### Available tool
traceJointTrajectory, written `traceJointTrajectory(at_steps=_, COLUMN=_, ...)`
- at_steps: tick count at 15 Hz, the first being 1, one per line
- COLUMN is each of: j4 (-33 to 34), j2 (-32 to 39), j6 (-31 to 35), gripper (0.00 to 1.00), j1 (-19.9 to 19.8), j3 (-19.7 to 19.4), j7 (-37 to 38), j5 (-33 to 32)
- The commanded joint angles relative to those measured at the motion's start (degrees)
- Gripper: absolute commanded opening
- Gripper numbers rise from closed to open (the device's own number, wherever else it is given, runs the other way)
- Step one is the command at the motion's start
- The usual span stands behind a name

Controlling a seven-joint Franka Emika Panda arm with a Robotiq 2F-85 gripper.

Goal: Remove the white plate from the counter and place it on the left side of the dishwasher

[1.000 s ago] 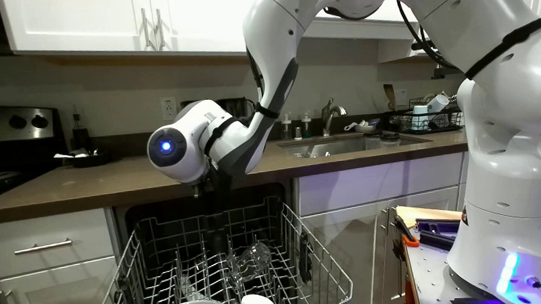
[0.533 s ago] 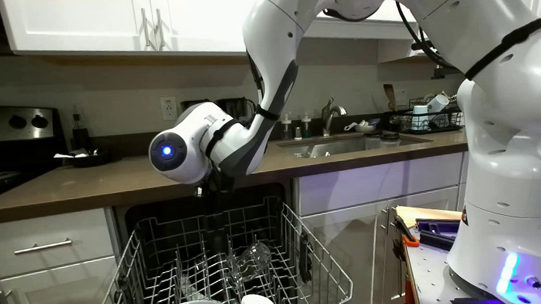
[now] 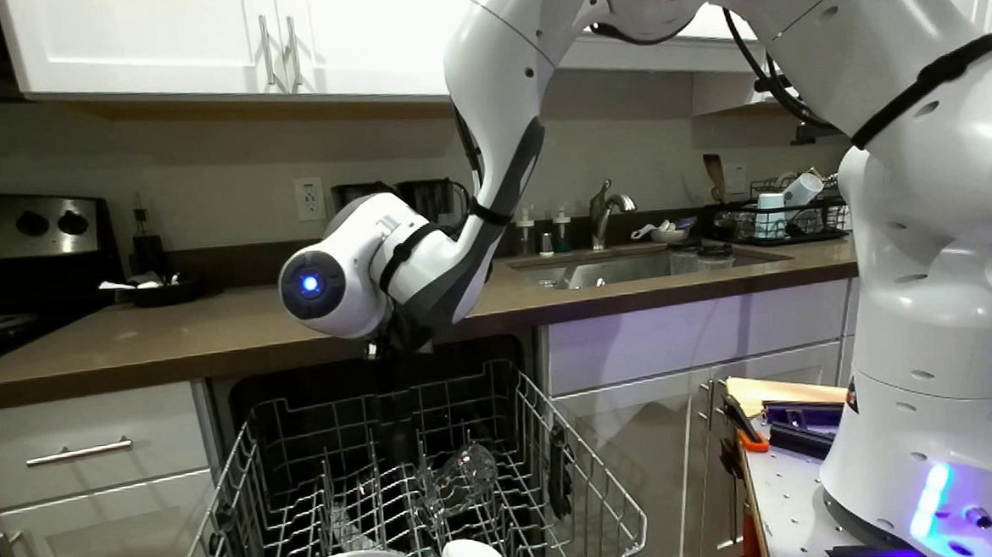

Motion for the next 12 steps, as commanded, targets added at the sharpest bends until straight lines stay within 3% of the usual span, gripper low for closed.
traceJointTrajectory(at_steps=1, j4=1.1, j2=0.8, j6=-1.0, gripper=0.53, j1=-0.4, j3=0.2, j7=1.2, j5=-2.9)
traceJointTrajectory(at_steps=8, j4=0.1, j2=0.5, j6=-0.2, gripper=0.08, j1=-0.3, j3=0.7, j7=4.3, j5=-8.3)
traceJointTrajectory(at_steps=11, j4=-0.3, j2=0.4, j6=-1.1, gripper=0.02, j1=-0.2, j3=1.0, j7=6.0, j5=-10.7)
traceJointTrajectory(at_steps=12, j4=-0.3, j2=0.4, j6=-1.8, gripper=0.05, j1=-0.2, j3=1.0, j7=6.6, j5=-11.6)
